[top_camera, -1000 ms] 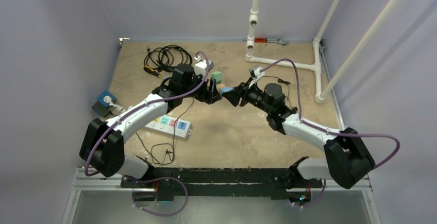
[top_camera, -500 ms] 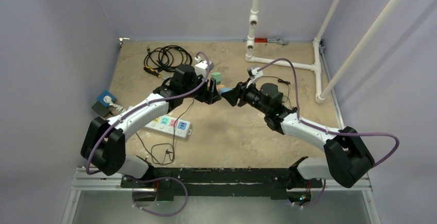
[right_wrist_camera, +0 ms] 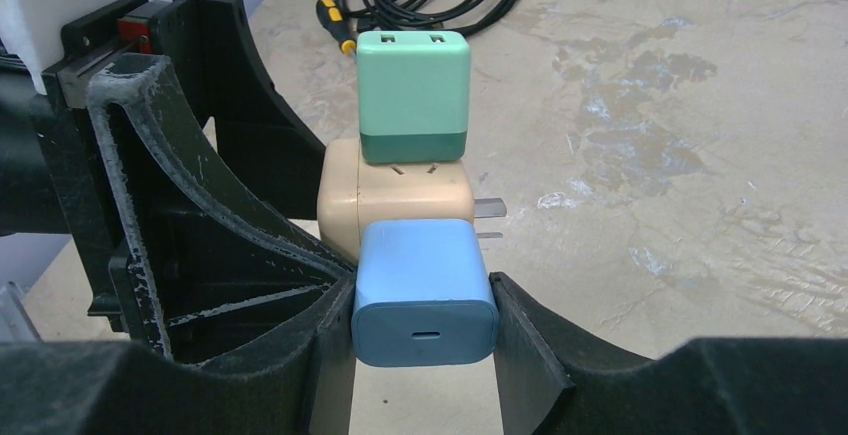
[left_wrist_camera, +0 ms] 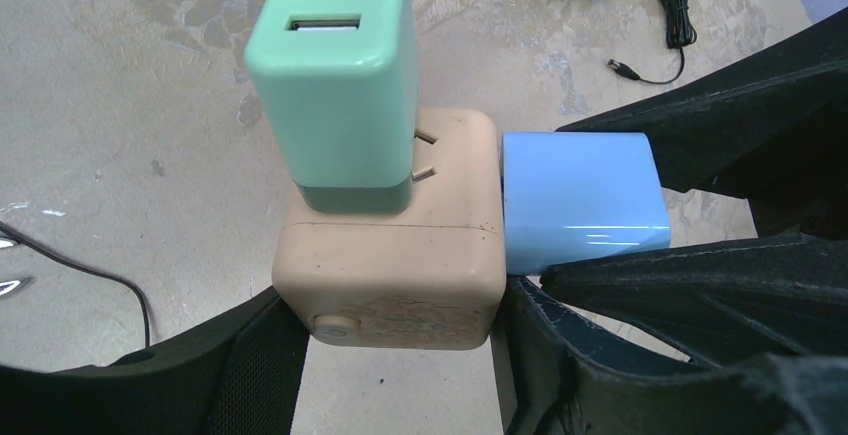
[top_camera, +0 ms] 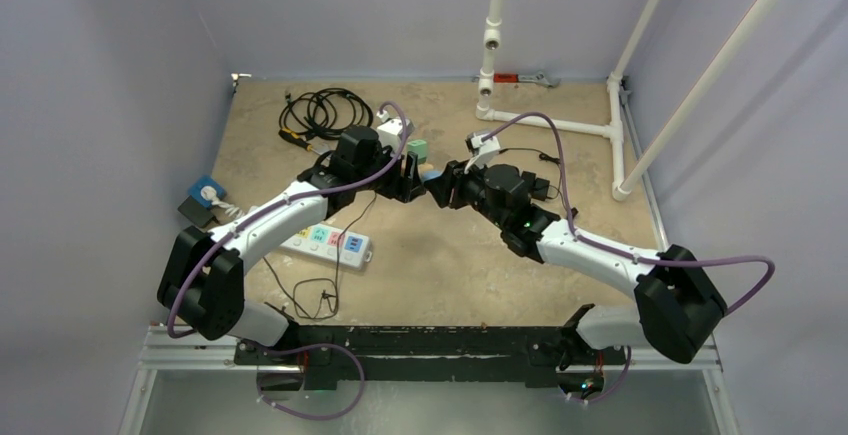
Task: Pull the plug off the socket
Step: Remove the plug from the socket.
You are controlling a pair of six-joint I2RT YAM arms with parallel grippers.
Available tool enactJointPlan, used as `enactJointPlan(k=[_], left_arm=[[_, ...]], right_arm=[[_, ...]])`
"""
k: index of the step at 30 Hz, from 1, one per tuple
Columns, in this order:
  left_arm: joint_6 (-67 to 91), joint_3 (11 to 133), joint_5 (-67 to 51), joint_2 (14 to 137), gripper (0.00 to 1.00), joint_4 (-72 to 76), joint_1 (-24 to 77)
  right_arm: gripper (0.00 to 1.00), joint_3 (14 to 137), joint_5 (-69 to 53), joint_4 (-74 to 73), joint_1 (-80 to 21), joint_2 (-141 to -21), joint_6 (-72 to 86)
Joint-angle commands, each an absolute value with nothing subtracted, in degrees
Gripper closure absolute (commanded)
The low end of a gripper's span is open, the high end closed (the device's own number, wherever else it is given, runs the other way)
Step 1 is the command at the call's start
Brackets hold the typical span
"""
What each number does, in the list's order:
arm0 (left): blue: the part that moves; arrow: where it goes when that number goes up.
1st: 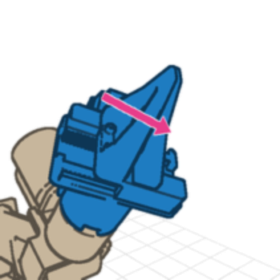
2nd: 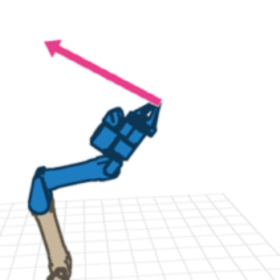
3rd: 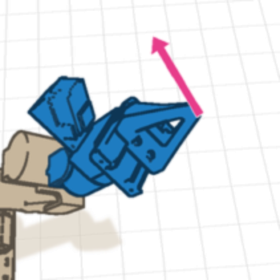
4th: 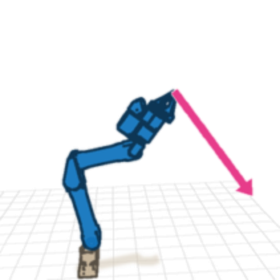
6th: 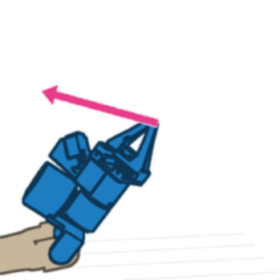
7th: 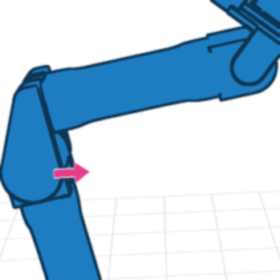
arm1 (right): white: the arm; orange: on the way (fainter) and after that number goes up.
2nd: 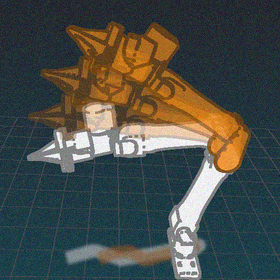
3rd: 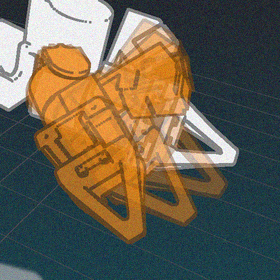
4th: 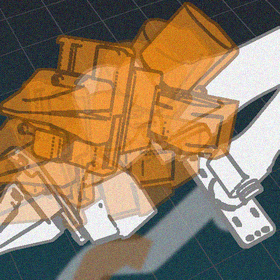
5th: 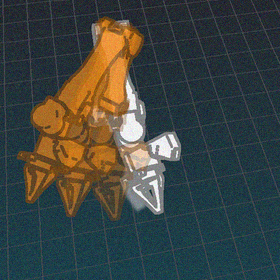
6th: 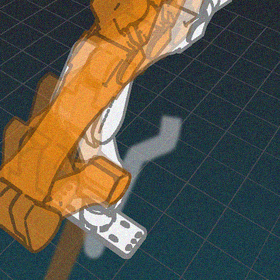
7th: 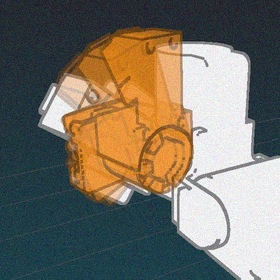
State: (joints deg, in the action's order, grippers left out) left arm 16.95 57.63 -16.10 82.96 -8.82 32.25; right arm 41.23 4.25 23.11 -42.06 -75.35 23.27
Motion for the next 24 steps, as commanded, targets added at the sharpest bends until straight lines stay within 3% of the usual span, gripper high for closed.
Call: enactJointPlan(k=[1, 7, 14, 24], left_arm=[[16.61, 59.06, -16.23, 81.69, 1.0, -8.49, 33.17], [14.11, 59.02, -17.26, 79.58, 1.0, -8.44, 33.19], [12.78, 59.15, -19.11, 79.2, 1.0, -8.44, 33.31], [12.53, 59.15, -19.02, 79.37, 1.0, -8.43, 33.75]], right_arm=[[1.0, 44.21, 6.72, 24.64, -42.14, -75.97, 21.62], [1.0, 44.33, -0.47, 26.17, -41.5, -76.16, 20.85], [1.0, 43.17, -17.14, 30.37, -35.3, -76.24, 22.94], [1.0, 43.42, -14.48, 29.06, -34.86, -76.32, 22.5]])
